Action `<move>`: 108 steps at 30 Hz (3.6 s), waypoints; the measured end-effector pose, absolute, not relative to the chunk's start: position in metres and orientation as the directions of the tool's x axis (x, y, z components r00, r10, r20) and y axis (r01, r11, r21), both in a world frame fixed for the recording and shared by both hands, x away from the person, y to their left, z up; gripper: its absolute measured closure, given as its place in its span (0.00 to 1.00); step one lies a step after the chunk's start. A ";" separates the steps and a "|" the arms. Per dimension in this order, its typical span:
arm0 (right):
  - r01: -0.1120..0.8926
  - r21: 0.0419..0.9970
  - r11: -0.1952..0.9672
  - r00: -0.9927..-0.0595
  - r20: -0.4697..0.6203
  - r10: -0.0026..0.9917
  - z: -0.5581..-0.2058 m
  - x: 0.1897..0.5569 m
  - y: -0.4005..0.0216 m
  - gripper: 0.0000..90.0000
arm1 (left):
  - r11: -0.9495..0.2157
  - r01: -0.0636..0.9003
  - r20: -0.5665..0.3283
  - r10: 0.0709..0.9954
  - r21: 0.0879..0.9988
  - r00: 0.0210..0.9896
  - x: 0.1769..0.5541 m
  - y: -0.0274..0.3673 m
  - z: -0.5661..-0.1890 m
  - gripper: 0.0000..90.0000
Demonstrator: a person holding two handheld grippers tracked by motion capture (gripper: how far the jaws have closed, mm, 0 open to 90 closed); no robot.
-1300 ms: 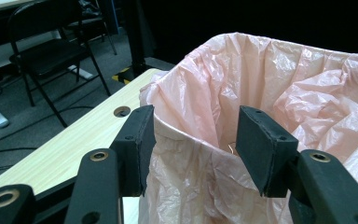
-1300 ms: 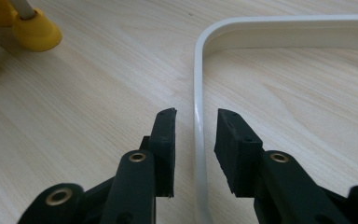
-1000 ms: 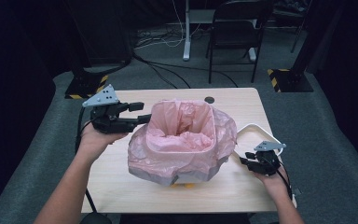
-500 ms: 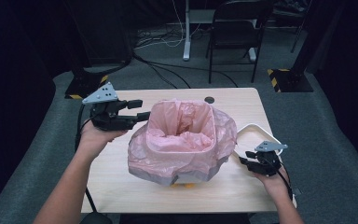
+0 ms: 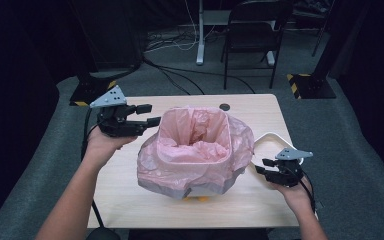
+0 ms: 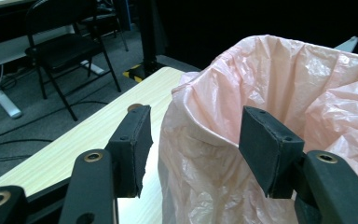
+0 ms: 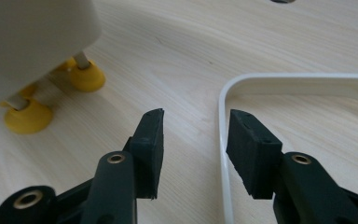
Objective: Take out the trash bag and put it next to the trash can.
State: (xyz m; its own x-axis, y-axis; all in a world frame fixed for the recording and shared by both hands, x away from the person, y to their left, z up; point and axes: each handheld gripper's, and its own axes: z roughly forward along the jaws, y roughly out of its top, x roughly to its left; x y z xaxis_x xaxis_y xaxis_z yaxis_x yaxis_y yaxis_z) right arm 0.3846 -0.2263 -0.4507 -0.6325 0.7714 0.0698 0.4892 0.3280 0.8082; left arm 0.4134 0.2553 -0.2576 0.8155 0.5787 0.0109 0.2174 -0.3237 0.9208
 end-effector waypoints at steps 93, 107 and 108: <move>0.221 0.911 0.348 -0.836 -0.007 0.549 -0.316 0.319 -0.186 0.51 | -0.409 0.183 0.077 0.541 0.894 0.837 0.435 0.215 -0.245 0.99; 0.194 0.927 0.321 -0.883 0.022 0.469 -0.310 0.318 -0.166 0.48 | -0.416 0.183 0.087 0.552 0.891 0.829 0.432 0.222 -0.243 0.99; 0.192 0.928 0.320 -0.887 0.024 0.462 -0.309 0.317 -0.164 0.48 | -0.416 0.182 0.089 0.551 0.891 0.830 0.432 0.222 -0.243 0.99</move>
